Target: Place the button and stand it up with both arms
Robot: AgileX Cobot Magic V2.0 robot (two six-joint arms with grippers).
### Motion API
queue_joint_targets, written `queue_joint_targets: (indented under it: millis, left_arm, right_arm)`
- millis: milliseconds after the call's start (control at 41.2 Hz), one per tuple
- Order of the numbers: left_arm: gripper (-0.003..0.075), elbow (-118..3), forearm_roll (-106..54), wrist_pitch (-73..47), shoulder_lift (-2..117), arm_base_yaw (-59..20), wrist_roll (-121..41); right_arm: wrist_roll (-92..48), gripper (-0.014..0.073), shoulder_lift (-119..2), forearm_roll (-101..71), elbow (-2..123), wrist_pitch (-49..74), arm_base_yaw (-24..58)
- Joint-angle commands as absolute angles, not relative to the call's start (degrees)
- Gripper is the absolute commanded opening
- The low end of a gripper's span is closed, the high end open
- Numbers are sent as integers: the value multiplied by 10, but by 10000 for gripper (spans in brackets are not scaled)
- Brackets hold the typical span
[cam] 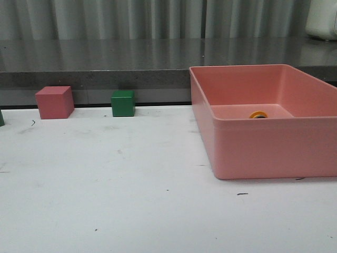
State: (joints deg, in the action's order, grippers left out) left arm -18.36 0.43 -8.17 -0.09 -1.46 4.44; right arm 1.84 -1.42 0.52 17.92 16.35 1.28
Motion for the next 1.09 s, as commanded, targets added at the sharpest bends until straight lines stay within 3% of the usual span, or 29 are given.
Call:
queue_joint_targets:
  millis: [0, 340, 1069]
  left_arm:
    - [-20, -259, 4, -91, 24, -14, 47]
    - [-20, -440, 4, -257, 198, -14, 47]
    - [-19, -443, -6, -308, 365, -14, 47]
  right_arm:
    - [18, -68, -59, 6, 249, 178, 9]
    - [18, -68, -202, 6, 389, 275, 9]
    - [18, -64, -345, 12, 395, 323, 9]
